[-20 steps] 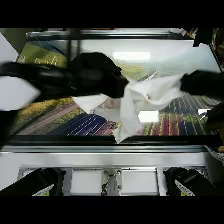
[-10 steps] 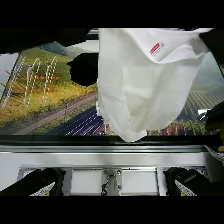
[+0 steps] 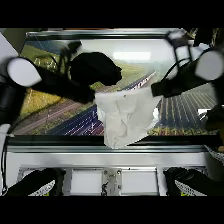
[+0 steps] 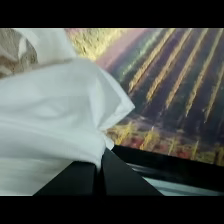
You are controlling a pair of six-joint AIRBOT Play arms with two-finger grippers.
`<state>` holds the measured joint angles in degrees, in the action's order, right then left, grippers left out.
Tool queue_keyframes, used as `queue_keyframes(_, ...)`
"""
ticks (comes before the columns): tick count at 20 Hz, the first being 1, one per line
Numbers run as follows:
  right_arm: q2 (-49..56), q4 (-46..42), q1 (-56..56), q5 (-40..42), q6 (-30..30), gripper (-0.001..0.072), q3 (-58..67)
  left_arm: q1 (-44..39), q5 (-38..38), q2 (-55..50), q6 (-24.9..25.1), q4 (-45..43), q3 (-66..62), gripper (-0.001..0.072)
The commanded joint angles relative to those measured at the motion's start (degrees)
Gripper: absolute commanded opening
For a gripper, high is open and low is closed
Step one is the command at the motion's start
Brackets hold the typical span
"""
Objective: Fold the clothes and pants, and hang the long-sleeved shirts on hangers.
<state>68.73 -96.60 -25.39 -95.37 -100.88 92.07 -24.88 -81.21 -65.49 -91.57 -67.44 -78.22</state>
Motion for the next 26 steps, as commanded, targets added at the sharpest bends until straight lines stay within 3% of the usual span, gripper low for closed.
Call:
queue_keyframes(1,0.37,2.43,-0.85,6.36,-2.25,0.0014,-15.17,-6.14,2.47,3.3,-0.87,0.11,17.81,0.0015)
queue_keyframes(5,0.31,3.87,-1.99,9.05,-3.61,0.0014,-19.41,-11.56,6.54,3.15,-0.87,-0.09,23.61,0.0015)
queue_keyframes(9,-2.01,4.31,-2.47,9.03,-4.15,0.0014,-19.3,-8.26,6.4,3.17,-0.87,-0.39,18.67,0.0015)
queue_keyframes(13,-9.11,3.63,-2.45,3.8,-4.2,0.0014,-17.03,-2.58,2.1,3.17,-0.83,-0.46,9.6,0.0015)
queue_keyframes(16,-15.15,2.86,-2.45,4.37,-6.84,0.0014,-16.72,-1.33,1.9,3.15,-0.81,-0.44,3.48,0.0015)
queue_keyframes(21,-17.88,-1.16,-0.87,20.02,-8.0,0.0014,-9.9,-0.85,12.68,3.1,-0.81,0.35,-12.79,0.0015)
queue_keyframes(26,-18.18,2.58,-1.27,35.93,-7.56,0.0014,5.7,-1.03,17.14,3.15,-0.76,3.15,-36.81,0.0015)
